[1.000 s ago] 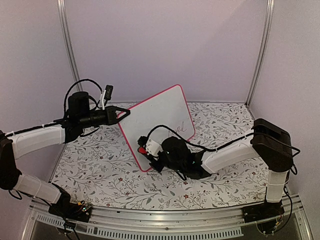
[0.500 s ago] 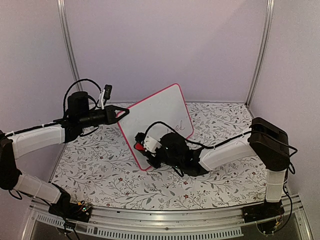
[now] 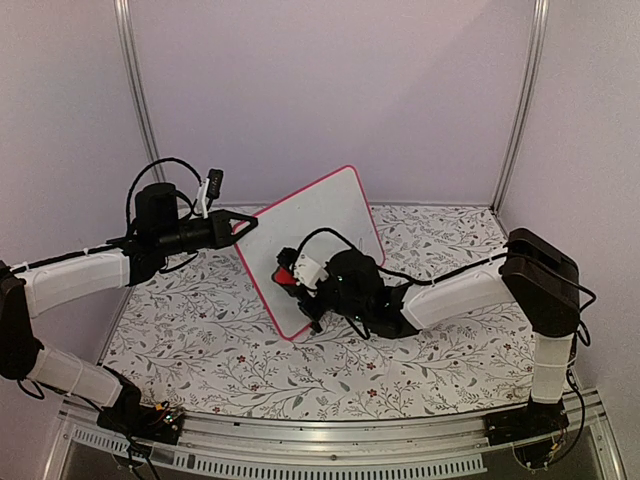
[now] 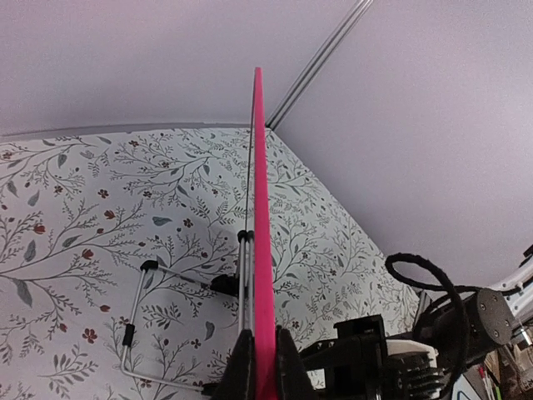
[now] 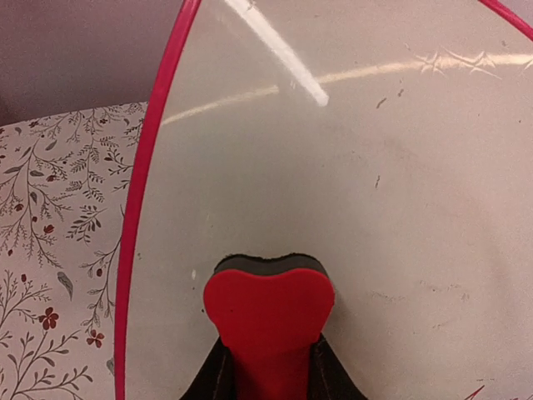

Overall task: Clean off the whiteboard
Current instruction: Erase the whiteboard at the center of the board.

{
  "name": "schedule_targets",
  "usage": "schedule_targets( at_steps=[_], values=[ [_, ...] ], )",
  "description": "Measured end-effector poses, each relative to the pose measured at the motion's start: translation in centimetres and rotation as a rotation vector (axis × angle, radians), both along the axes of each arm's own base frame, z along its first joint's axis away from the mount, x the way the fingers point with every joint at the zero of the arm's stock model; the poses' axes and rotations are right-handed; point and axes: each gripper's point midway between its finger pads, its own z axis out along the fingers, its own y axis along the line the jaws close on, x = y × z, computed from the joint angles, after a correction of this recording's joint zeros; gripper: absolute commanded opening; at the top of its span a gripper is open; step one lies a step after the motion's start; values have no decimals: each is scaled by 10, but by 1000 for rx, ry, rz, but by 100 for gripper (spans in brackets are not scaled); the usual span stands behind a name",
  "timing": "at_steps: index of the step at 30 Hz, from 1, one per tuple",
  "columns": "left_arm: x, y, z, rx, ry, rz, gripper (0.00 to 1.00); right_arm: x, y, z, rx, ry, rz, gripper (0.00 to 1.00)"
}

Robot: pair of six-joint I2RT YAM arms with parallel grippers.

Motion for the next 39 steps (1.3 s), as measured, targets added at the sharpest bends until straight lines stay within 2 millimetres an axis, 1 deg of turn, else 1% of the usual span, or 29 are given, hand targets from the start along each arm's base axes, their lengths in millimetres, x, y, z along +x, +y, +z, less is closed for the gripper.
schedule_targets(
  at_steps=[11,25,31,39],
  values=[
    [1,1,0,-3,7,12,0,23,-8,16,27,-16,-42,24],
    [3,3,-2,-8,24,29,0,72,-35,37,56,12,-182,24],
    [4,3,-3,-11,33,35,0,91,-49,40,59,38,-248,24],
    [4,3,-3,-14,41,40,0,116,-74,35,51,76,-336,24]
  ],
)
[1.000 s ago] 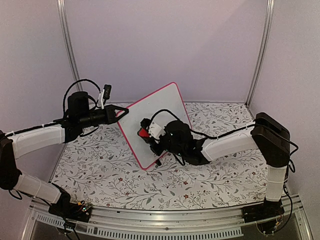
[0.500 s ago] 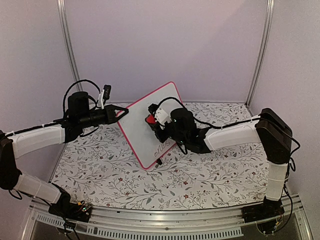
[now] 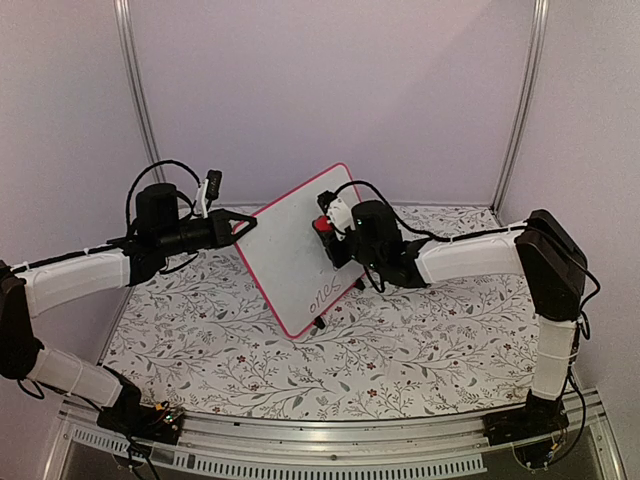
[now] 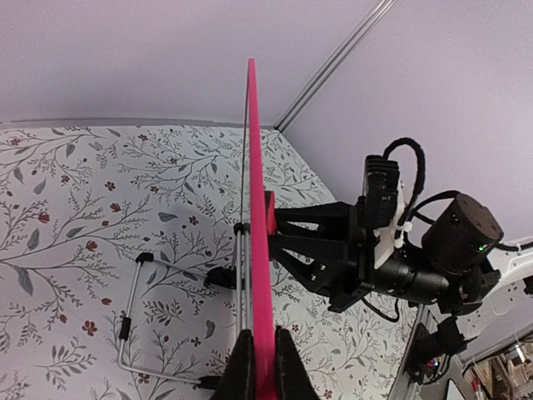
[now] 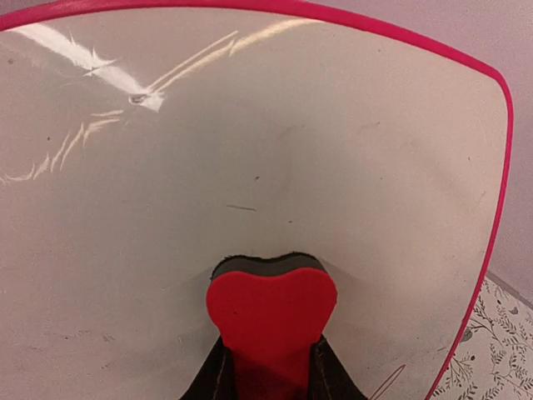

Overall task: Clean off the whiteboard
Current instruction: Erase the whiteboard at the center of the board.

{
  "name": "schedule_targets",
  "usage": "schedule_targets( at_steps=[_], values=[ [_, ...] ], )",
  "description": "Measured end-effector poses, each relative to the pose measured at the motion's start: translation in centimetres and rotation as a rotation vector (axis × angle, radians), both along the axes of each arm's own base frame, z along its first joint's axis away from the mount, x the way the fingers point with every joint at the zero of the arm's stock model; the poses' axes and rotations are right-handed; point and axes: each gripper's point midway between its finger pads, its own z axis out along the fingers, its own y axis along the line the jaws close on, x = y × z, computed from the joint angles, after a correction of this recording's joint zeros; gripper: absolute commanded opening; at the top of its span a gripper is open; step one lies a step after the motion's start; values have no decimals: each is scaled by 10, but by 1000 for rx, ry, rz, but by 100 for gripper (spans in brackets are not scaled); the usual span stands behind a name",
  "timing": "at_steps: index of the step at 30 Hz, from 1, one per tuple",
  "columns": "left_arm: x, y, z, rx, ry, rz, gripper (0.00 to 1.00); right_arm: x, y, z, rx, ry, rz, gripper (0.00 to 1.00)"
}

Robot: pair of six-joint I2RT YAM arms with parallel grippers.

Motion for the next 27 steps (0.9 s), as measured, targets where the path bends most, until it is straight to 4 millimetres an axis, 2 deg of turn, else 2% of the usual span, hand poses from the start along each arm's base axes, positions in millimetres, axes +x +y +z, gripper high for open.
schedule_targets(
  at_steps=[4,9,13,27],
  values=[
    [0,0,0,-1,2,1,0,5,-7,-2,-2,16,-5,24],
    [-1,-1,0,-2,0,-9,0,-11,-1,-4,-17,28,48,24],
    [-1,-1,0,-2,1,-7,0,-30,13,-10,-53,30,95,24],
    [-2,-2,0,2,-7,-17,0,-91,62,-12,-57,3,270,24]
  ],
)
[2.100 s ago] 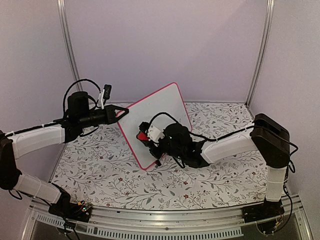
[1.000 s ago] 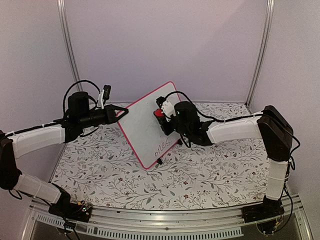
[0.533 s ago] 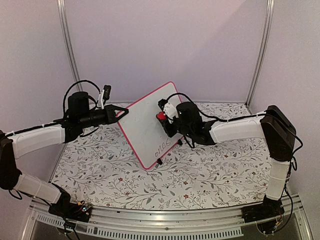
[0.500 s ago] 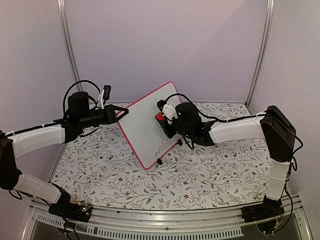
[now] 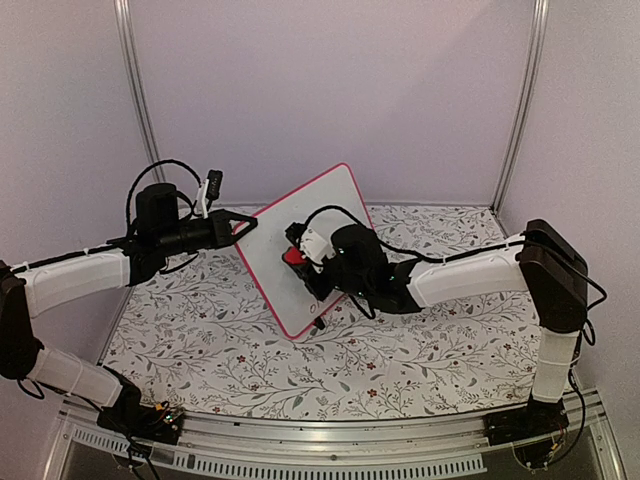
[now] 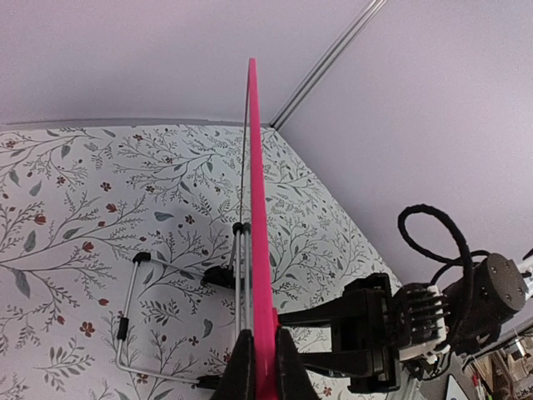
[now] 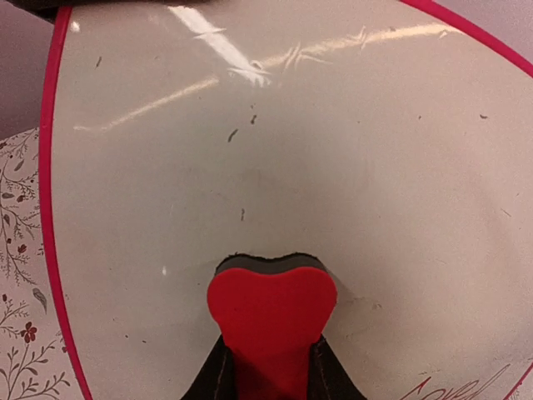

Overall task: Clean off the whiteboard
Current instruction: Erase the whiteboard at the center of the board.

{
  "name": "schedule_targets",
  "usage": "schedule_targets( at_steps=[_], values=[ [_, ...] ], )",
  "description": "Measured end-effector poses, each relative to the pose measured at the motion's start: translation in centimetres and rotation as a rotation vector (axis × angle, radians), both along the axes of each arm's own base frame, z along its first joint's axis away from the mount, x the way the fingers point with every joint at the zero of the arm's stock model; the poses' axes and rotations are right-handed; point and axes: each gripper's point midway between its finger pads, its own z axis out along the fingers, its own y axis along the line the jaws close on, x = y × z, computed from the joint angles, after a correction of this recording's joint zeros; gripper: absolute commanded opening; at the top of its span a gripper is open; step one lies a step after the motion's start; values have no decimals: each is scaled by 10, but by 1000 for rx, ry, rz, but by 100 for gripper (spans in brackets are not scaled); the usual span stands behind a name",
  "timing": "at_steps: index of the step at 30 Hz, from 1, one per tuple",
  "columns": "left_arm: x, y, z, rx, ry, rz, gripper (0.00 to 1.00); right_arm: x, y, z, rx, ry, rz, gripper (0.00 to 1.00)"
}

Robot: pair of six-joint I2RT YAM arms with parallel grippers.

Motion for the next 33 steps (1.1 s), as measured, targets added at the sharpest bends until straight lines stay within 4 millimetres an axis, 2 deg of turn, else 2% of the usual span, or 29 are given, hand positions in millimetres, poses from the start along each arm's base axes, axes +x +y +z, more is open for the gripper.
schedule_targets(
  at_steps=[5,9,19,26,33],
  values=[
    [0,0,0,0,0,-2,0,-11,8,-1,12,1,31,24],
    [-1,-1,0,-1,0,-6,0,-7,4,-2,28,14,6,23],
    [0,0,0,1,0,0,0,19,-25,-17,47,87,-88,24],
    [0,0,0,1,0,-1,0,26,-38,-24,41,111,-125,24],
    [-1,-1,0,1,-3,-6,0,24,-64,-54,-23,174,-166,24]
  ],
)
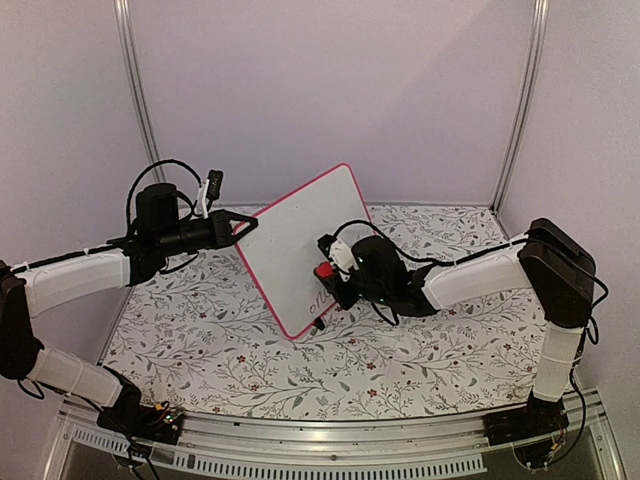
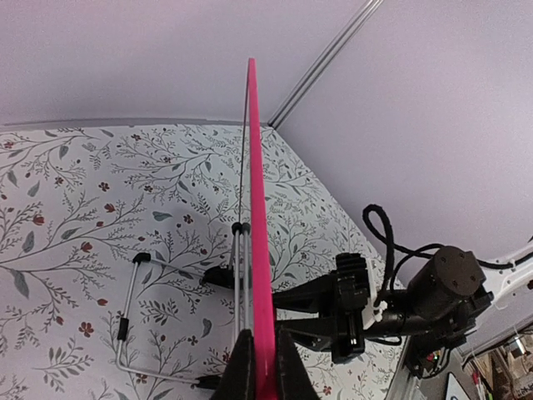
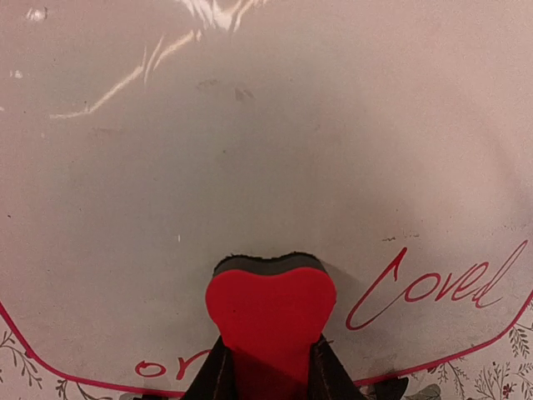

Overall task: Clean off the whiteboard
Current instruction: Erase the whiteboard at the center of the board.

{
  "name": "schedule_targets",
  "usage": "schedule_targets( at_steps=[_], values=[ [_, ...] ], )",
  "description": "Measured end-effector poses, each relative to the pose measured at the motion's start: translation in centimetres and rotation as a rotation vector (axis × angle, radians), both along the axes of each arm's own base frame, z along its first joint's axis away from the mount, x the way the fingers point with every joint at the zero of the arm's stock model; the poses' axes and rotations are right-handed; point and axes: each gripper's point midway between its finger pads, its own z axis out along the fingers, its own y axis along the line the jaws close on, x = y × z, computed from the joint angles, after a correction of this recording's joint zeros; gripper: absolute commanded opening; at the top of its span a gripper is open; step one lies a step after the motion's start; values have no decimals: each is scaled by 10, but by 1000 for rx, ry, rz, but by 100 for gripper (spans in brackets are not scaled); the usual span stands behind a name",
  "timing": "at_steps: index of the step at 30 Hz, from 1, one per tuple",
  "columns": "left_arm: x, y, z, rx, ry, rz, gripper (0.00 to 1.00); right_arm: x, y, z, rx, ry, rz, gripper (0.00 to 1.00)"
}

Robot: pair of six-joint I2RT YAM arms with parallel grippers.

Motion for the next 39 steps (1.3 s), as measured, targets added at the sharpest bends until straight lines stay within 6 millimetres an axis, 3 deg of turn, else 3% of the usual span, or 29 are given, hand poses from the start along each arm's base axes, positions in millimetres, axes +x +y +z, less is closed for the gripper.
schedule_targets(
  at_steps=[15,26,31,39],
  values=[
    [0,0,0,1,-3,-4,0,-13,-16,-31,-89,85,6,24],
    [0,-1,0,0,-4,-4,0,-13,-20,-35,-103,97,0,24],
    [0,0,0,0,-4,-3,0,-1,-20,-22,-101,88,-24,24],
    [0,0,0,0,-4,-3,0,38,-27,16,-35,35,-99,24]
  ],
)
